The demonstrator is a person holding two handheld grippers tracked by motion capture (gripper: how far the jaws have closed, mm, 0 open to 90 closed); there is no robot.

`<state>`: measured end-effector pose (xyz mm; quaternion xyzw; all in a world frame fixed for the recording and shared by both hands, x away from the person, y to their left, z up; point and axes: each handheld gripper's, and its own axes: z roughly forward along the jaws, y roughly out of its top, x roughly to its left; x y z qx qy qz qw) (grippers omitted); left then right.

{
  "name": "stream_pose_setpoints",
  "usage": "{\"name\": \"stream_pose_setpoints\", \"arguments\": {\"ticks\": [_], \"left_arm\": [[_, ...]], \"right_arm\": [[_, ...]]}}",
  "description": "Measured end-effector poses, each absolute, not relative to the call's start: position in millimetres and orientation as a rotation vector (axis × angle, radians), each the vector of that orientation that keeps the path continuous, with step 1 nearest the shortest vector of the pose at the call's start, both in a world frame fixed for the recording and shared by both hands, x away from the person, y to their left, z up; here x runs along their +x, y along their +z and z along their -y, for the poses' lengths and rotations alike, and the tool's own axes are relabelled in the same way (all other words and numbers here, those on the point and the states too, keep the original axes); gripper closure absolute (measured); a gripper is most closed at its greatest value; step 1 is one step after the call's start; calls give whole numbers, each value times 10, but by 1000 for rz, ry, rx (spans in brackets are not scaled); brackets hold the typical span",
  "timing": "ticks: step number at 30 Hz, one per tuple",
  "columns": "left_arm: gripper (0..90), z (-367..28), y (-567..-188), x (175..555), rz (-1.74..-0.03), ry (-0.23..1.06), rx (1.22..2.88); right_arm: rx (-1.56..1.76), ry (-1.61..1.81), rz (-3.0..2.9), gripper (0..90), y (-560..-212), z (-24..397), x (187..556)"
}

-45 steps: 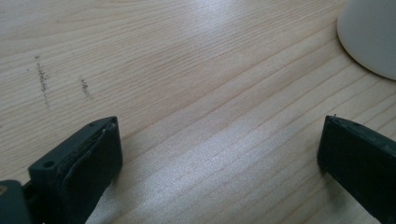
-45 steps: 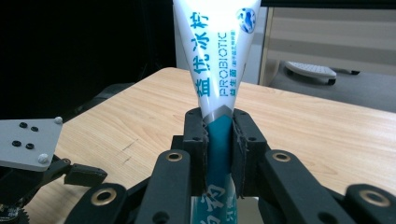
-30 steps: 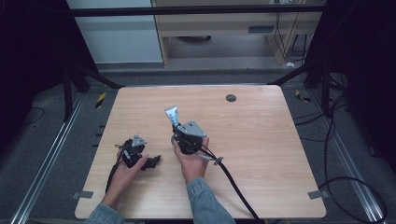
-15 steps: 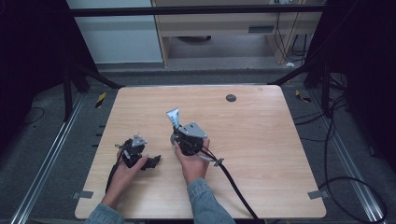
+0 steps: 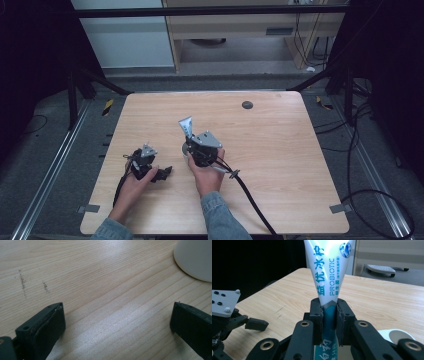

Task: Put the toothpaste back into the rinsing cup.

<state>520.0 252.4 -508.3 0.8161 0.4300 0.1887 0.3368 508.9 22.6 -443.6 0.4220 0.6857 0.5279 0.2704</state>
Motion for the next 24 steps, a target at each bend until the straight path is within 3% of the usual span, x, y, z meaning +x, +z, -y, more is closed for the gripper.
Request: {"name": "stream_pose_setpoints", "arguments": {"ticks": [24], "left_arm": [[0, -2523, -5083, 5200, -1121, 492, 2127]], "right_arm": [[1181, 1444, -1846, 728, -4414, -193, 5146]]}}
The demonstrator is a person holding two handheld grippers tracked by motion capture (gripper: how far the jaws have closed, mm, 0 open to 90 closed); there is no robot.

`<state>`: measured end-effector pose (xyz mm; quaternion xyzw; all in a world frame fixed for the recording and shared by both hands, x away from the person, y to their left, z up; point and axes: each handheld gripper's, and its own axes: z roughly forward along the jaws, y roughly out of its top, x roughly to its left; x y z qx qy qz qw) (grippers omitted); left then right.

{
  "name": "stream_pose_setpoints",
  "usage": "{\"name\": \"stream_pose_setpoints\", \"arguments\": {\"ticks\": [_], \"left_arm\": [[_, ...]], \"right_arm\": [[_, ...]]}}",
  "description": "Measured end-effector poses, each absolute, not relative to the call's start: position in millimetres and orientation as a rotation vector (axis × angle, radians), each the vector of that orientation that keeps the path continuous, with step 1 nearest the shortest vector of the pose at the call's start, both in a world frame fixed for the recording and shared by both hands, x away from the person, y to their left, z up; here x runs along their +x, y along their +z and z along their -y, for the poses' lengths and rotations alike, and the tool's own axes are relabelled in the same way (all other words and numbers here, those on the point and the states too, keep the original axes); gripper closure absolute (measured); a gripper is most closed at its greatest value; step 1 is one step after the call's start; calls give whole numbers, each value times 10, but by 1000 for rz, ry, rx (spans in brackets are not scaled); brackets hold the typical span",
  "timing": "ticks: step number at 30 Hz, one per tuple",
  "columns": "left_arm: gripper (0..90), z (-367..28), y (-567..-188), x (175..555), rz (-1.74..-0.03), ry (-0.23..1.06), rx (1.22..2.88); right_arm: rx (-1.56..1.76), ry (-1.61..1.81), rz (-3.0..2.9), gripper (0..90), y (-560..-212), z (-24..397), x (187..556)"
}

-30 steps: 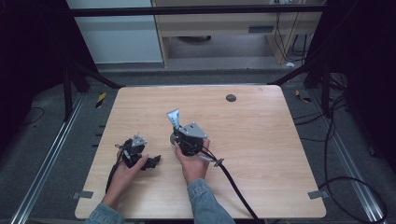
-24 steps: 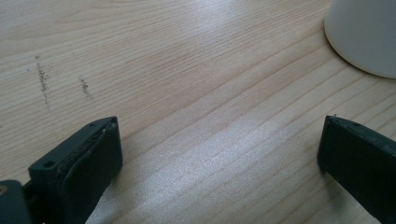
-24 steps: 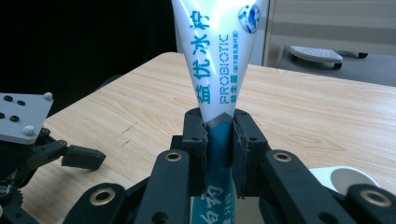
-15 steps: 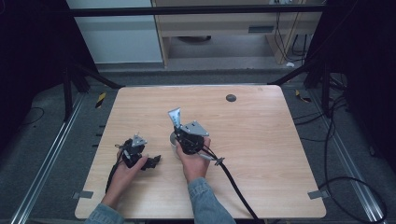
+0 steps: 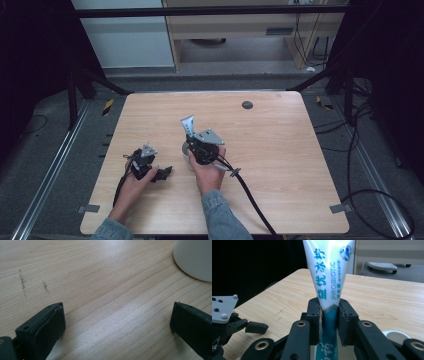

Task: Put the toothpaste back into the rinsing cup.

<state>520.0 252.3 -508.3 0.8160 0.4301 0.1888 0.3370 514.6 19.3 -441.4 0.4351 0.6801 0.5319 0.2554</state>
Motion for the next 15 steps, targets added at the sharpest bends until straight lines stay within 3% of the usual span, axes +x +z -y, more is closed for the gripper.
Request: {"name": "stream_pose_setpoints", "arguments": {"ticks": [15], "left_arm": [[0, -2524, -5082, 5200, -1120, 492, 2129]], "right_arm": [[1164, 1424, -1841, 671, -4399, -193, 5129]]}}
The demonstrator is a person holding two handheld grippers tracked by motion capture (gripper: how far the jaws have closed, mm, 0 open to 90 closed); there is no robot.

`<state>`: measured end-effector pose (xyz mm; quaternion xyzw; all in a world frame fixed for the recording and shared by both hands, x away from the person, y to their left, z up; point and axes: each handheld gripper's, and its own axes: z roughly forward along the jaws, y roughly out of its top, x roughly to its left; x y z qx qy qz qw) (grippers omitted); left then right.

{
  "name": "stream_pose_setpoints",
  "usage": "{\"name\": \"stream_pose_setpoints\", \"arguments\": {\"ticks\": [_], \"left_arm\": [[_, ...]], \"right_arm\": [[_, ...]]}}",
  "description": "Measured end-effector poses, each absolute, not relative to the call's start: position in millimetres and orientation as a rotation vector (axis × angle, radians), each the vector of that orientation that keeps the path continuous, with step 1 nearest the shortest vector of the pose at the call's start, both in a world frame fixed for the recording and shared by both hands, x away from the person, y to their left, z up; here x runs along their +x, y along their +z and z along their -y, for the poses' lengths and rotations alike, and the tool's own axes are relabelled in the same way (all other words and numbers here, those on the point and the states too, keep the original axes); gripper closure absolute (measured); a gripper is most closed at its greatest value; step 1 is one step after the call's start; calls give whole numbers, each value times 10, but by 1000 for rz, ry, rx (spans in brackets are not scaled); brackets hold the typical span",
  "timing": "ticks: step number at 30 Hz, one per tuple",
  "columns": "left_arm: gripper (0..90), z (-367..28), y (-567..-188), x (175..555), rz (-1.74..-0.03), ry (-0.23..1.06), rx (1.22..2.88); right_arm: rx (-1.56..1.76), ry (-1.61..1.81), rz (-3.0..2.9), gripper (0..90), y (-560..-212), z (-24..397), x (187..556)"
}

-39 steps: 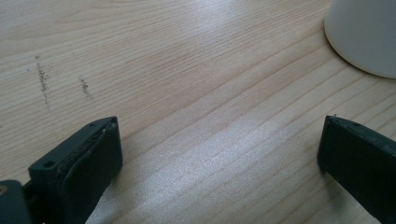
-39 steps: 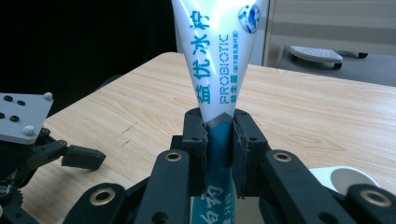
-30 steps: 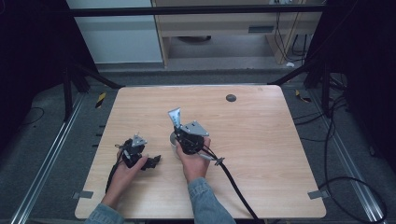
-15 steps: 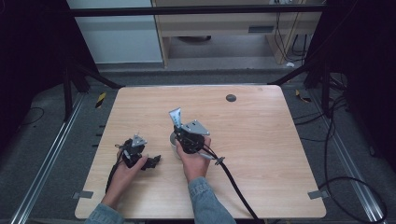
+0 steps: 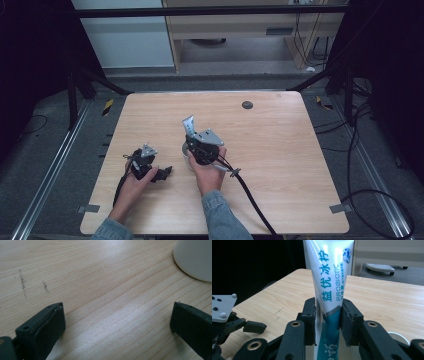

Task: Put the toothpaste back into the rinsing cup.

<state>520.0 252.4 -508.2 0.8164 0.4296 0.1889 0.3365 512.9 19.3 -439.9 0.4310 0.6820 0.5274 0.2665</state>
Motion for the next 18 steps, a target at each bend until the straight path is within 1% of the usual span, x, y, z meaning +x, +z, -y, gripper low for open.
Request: {"name": "stream_pose_setpoints", "arguments": {"ticks": [15, 18], "left_arm": [[0, -2523, -5083, 5200, -1121, 492, 2127], [0, -2524, -5083, 5200, -1120, 492, 2128]], "right_arm": [[1156, 1406, -1847, 614, -4377, -177, 5117], [1149, 1396, -1852, 581, -4363, -166, 5109]]}}
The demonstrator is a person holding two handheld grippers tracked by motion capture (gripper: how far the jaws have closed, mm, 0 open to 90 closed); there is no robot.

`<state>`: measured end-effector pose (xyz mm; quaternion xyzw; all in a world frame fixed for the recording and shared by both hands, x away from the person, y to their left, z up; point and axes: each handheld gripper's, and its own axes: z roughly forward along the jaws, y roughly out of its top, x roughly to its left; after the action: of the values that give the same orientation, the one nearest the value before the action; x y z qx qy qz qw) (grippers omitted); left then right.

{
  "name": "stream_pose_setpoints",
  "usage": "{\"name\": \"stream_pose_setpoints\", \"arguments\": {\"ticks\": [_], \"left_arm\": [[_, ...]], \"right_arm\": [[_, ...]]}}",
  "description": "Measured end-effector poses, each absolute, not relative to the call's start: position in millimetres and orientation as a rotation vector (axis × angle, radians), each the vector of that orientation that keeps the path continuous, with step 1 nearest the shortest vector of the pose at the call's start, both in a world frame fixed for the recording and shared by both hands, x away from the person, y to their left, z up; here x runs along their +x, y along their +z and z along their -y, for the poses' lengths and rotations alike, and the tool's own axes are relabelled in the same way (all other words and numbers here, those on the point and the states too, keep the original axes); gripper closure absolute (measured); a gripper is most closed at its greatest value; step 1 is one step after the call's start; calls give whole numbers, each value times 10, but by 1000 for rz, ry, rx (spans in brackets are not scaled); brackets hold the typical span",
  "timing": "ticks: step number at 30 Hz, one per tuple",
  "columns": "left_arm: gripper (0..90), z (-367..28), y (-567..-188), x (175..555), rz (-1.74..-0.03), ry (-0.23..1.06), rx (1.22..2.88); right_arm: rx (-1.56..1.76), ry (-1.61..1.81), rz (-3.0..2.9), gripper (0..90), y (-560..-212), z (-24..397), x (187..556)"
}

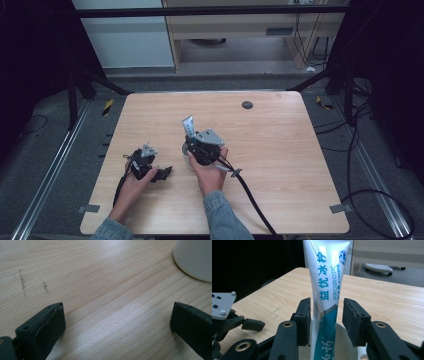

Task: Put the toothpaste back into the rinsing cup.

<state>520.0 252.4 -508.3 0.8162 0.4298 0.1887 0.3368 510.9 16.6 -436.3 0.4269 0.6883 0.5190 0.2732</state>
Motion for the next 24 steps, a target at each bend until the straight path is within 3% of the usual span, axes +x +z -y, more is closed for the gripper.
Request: {"name": "stream_pose_setpoints", "arguments": {"ticks": [24], "left_arm": [[0, -2525, -5082, 5200, -1119, 493, 2130]], "right_arm": [[1089, 1303, -1958, 319, -4239, -69, 5052]]}}
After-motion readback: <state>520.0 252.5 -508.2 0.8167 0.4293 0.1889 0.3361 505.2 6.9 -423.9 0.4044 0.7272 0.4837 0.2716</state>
